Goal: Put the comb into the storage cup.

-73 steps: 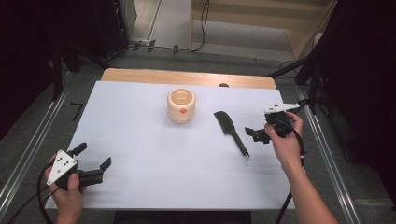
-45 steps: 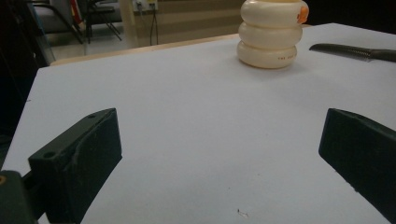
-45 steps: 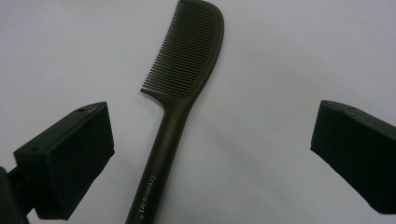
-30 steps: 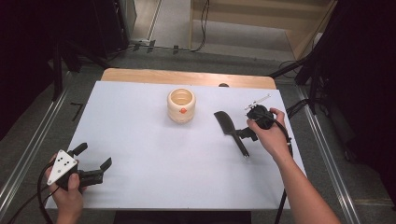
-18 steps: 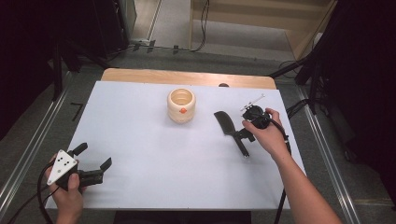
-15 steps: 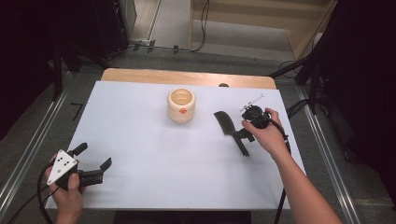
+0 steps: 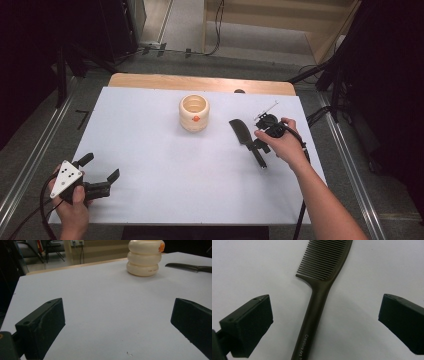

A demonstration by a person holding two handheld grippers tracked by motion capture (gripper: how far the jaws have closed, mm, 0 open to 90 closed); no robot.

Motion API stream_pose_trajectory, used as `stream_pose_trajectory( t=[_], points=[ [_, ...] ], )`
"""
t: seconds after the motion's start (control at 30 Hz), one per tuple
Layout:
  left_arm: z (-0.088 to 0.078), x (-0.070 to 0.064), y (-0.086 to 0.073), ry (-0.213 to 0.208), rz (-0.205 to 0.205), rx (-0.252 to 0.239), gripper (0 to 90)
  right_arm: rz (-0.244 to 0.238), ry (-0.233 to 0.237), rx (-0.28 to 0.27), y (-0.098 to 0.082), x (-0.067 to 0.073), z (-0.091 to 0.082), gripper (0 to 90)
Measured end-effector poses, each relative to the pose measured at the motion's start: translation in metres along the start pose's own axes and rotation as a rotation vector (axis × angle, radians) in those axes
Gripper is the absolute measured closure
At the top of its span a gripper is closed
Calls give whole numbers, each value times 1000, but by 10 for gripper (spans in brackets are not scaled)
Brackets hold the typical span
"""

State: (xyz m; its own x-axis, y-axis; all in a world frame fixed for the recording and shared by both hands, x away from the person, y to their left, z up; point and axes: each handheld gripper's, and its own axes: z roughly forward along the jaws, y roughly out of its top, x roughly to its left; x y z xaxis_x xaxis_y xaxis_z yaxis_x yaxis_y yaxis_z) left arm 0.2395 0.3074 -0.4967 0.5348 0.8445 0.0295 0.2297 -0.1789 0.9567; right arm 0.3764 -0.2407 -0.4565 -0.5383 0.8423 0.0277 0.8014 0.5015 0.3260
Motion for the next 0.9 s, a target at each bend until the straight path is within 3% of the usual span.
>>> stream_pose_trajectory(
  t=[0.2, 0.3, 0.47, 0.53, 0.67, 0.8, 0.9],
  points=[
    [0, 0, 0, 0, -1, -1, 0, 26, 11, 16, 3, 1, 3, 0],
    [0, 0, 0, 0, -2, -1, 0, 56, -17, 12, 4, 2, 6, 79],
    [0, 0, 0, 0, -1, -1, 0, 75, -11, 41, 6, 3, 10, 132],
    [0, 0, 0, 0, -1, 0, 0, 79, -9, 61, 6, 5, 12, 229],
    [0, 0, 0, -2, 0, 0, 0, 79, -2, 76, 6, 6, 12, 295],
    [0, 0, 0, -1, 0, 0, 0, 130, 46, 105, 8, 9, 13, 429],
    [0, 0, 0, -2, 0, 0, 0, 147, 48, 109, 8, 10, 14, 449]
  ],
)
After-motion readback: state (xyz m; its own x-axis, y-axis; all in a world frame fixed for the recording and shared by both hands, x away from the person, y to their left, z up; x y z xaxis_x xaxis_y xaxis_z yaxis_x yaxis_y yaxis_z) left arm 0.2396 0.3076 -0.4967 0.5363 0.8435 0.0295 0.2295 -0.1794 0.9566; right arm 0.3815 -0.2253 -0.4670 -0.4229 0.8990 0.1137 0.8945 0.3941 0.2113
